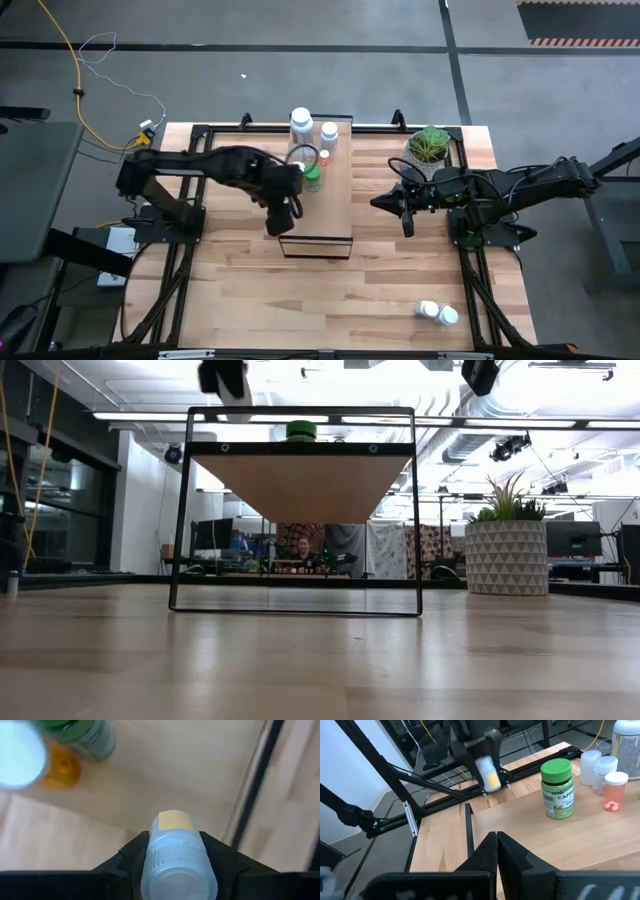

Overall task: Pick and place medicine bottles onto shelf by color
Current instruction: Put the transparent medicine bottle on the shelf, then put the blue medicine bottle

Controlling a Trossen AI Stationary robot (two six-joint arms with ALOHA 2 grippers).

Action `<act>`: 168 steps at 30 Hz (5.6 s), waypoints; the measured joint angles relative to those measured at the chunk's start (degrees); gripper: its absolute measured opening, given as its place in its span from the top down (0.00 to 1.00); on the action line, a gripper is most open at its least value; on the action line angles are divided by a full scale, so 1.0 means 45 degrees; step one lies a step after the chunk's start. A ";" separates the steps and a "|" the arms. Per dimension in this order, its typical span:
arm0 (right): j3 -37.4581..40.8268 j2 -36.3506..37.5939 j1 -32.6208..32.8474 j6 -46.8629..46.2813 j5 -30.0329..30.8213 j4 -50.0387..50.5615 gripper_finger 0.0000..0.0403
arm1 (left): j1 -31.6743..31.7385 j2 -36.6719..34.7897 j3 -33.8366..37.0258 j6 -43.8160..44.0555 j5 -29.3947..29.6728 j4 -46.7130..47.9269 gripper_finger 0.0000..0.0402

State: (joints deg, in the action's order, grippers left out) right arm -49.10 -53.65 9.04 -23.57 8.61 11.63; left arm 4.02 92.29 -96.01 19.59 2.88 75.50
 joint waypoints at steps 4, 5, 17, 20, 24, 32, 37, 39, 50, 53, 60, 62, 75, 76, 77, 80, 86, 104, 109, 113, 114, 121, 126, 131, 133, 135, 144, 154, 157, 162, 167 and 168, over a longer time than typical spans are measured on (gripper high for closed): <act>0.0000 0.0000 0.0000 -0.0092 0.0032 0.0002 1.00 | 0.0116 0.0784 0.0000 -0.1714 0.0860 -0.0162 0.66; 0.0000 0.0000 0.0004 -0.0092 0.0032 0.0002 1.00 | 0.0116 0.0936 0.0000 -0.2161 0.1118 -0.0295 0.66; 0.0000 -0.0001 0.0000 -0.0092 0.0027 0.0005 1.00 | 0.0573 0.2210 0.0000 -0.5737 0.1772 -0.0524 0.66; 0.0000 -0.0005 0.0000 -0.0092 0.0027 0.0007 1.00 | 0.0792 0.2229 0.0000 -0.5866 0.1414 -0.0529 0.66; 0.0000 -0.0005 0.0005 -0.0092 0.0027 0.0007 1.00 | 0.1063 0.2229 0.0000 -0.5968 0.1392 -0.0515 0.66; 0.0000 0.0000 0.0000 -0.0092 0.0022 0.0007 1.00 | 0.1310 0.2229 0.0000 -0.6075 0.1374 -0.0498 0.63; 0.0000 -0.0004 0.0004 -0.0131 0.0022 0.0007 1.00 | 0.1310 0.2229 0.0000 -0.6076 0.0706 -0.0500 0.53; 0.0000 -0.0005 0.0001 -0.0122 0.0022 0.0007 1.00 | 0.1310 0.2229 0.0000 -0.6073 0.0416 -0.0500 0.49; 0.0000 0.0000 0.0000 -0.0092 0.0017 0.0002 1.00 | 0.1306 0.1956 -0.0394 -0.5829 0.0422 -0.0453 0.30; 0.0000 0.0000 0.0002 -0.0092 0.0017 -0.0003 1.00 | 0.1306 0.1702 -0.0795 -0.5725 0.0472 -0.0453 0.29; 0.0000 -0.0004 0.0000 -0.0092 -0.0012 -0.0055 1.00 | 0.1245 0.0762 -0.1647 -0.4851 0.0568 0.0021 0.29; 0.0000 -0.0005 0.0005 -0.0088 -0.0022 -0.0052 1.00 | 0.1126 0.0118 -0.1661 -0.4173 0.0561 -0.0367 0.29; 0.0000 -0.0001 0.0000 -0.0088 -0.0013 -0.0070 1.00 | -0.0894 -0.7171 0.5947 -0.1106 0.2692 -1.1995 0.29; 0.0000 0.0000 0.0001 -0.0088 -0.0012 -0.0075 1.00 | -0.1101 -0.7657 0.6722 -0.0937 0.2942 -1.2841 0.29; 0.0000 -0.0005 0.0002 -0.0088 -0.0012 -0.0075 1.00 | -0.1294 -0.8087 0.7458 -0.0751 0.3160 -1.3719 0.29; 0.0000 -0.0005 0.0000 -0.0221 -0.0012 -0.0397 1.00 | -0.1772 -0.9263 0.9447 -0.0298 0.3729 -1.5753 0.29; 0.0000 -0.0005 0.0001 0.0217 0.0036 -0.0780 1.00 | -0.2275 -1.0820 1.1766 -0.0222 0.4175 -1.7379 0.29; 0.0000 -0.0005 0.0002 0.0246 0.0022 -0.2217 0.98 | -0.2274 -1.1289 1.2016 -0.2073 0.3163 -1.6737 0.31; 0.0000 -0.0005 0.0005 0.0248 0.0021 -0.2052 0.86 | -0.2274 -1.1289 1.2016 -0.2060 0.3168 -1.6498 0.31; 0.0000 -0.0005 0.0000 0.0248 0.0022 -0.2046 0.74 | -0.2274 -1.1289 1.2016 -0.2036 0.3656 -1.6286 0.40; 0.0000 -0.0005 0.0002 0.0248 0.0017 -0.2045 0.71 | -0.2274 -1.1289 1.2016 -0.2205 0.3795 -1.6284 0.45; 0.0000 -0.0005 0.0002 0.0246 -0.0027 -0.2033 0.55 | -0.2269 -1.1422 1.2505 -0.3135 0.3938 -1.6735 0.96; 0.0000 -0.0005 0.0000 0.0243 -0.0301 -0.2131 0.48 | -0.2230 -1.2093 1.4483 -0.2590 0.4131 -1.9357 0.99; 0.0000 -0.0005 0.0004 -0.0007 -0.0608 -0.2159 0.46 | -0.2235 -1.2646 1.6576 -0.1766 0.4165 -2.2578 1.00; 0.0000 -0.0005 0.0005 -0.0126 -0.0630 -0.2075 0.46 | -0.2235 -1.2816 1.6960 -0.1728 0.4175 -2.3326 1.00; 0.0000 -0.0005 0.0005 -0.0147 -0.0634 -0.1871 0.46 | -0.2235 -1.2958 1.7087 -0.1728 0.4177 -2.3496 1.00; 0.0000 -0.0005 0.0166 -0.0713 -0.0704 0.0006 0.46 | -0.2235 -1.3262 1.7087 -0.2888 0.3985 -2.3437 1.00; -0.0194 -0.0282 0.1758 -0.1266 -0.0880 0.2843 0.46 | -0.2235 -1.3256 1.7087 -0.3408 0.4087 -2.3403 1.00; -0.1207 -0.1155 0.2321 -0.1473 -0.1036 0.4959 0.46 | -0.2235 -1.3251 1.7087 -0.3235 0.4137 -2.3371 1.00; -0.3251 -0.3222 0.3253 -0.2757 -0.1180 0.8468 0.46 | -0.2235 -1.3251 1.7087 -0.3239 0.4558 -2.3305 1.00; -0.4661 -0.4988 0.4166 -0.6036 -0.2249 0.9722 0.46 | -0.2230 -1.3251 1.7087 -0.3816 0.4561 -2.3304 1.00; -0.4851 -0.5291 0.4413 -0.6677 -0.2463 0.9736 0.46 | -0.2230 -1.3251 1.7087 -0.3825 0.4559 -2.3304 1.00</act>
State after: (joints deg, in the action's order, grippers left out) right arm -70.93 -77.46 28.90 -53.62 -2.47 55.44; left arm -6.02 32.67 -19.11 2.37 23.40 -29.36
